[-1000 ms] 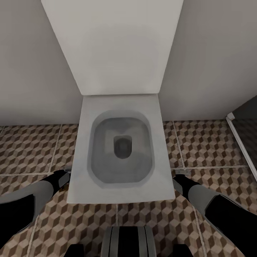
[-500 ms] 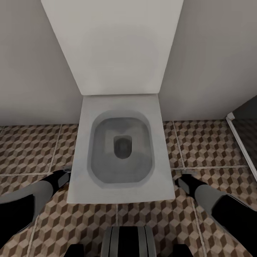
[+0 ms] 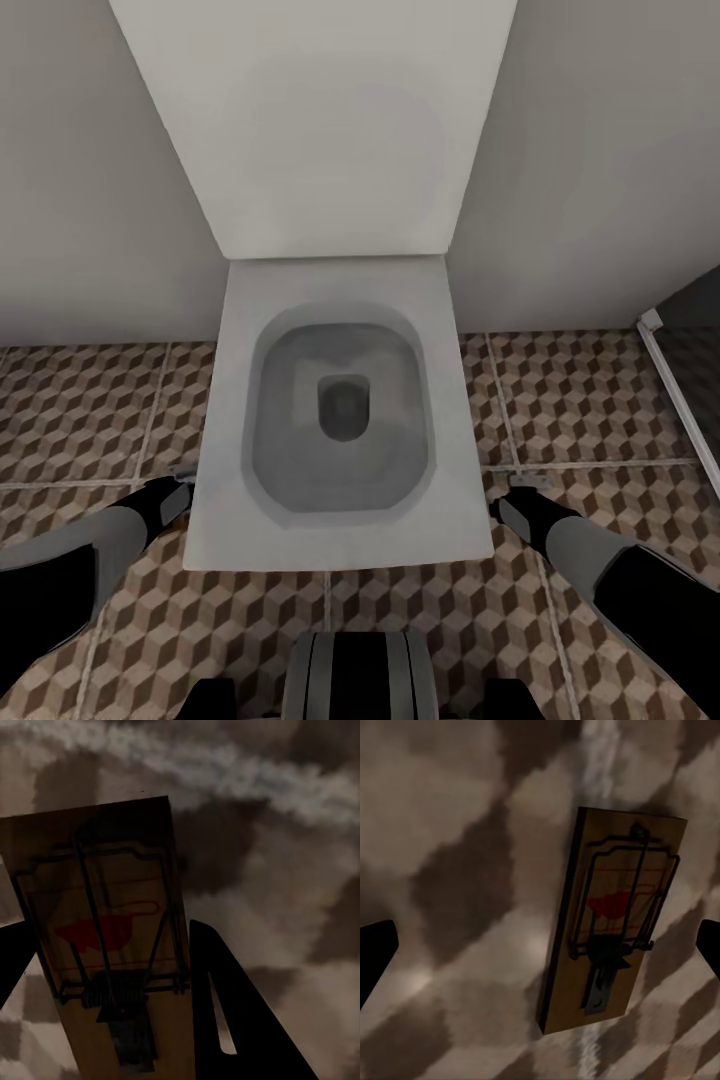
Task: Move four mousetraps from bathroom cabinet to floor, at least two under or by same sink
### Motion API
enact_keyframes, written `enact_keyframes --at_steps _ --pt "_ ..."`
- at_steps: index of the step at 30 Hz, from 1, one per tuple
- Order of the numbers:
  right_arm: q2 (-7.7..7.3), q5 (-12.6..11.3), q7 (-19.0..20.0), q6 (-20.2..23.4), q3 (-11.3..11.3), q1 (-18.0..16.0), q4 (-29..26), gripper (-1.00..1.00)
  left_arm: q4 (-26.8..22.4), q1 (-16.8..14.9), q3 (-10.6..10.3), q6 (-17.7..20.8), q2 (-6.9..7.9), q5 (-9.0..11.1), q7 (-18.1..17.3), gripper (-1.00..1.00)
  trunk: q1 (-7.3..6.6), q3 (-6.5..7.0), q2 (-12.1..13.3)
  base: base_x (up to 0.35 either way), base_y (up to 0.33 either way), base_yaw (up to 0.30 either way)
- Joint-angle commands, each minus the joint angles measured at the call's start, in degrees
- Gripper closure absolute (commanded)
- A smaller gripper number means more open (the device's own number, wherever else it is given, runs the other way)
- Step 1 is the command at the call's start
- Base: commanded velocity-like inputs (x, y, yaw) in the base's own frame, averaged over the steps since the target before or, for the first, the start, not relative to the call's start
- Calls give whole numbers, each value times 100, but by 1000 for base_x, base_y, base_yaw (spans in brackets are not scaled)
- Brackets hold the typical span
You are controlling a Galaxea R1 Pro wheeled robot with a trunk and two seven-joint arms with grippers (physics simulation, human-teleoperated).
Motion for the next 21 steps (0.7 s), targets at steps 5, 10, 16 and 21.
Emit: enact_keyframes --at_steps 5,10,16,21 --pt "1 -35 -27 42 48 0 -17 -100 -4 3 -155 -249 90 26 13 100 -1 -3 -1 0 0 0" --pt "7 -34 -27 43 49 0 -18 -100 -17 4 -325 -369 152 30 6 100 -1 -3 -1 0 0 0" --pt "4 -34 -27 43 50 0 -17 -100 -20 5 -368 -398 156 24 4 100 -1 -3 -1 0 0 0" --pt "8 -34 -27 43 49 0 -15 -100 -28 11 -373 -402 147 18 -2 100 -1 -3 -1 0 0 0"
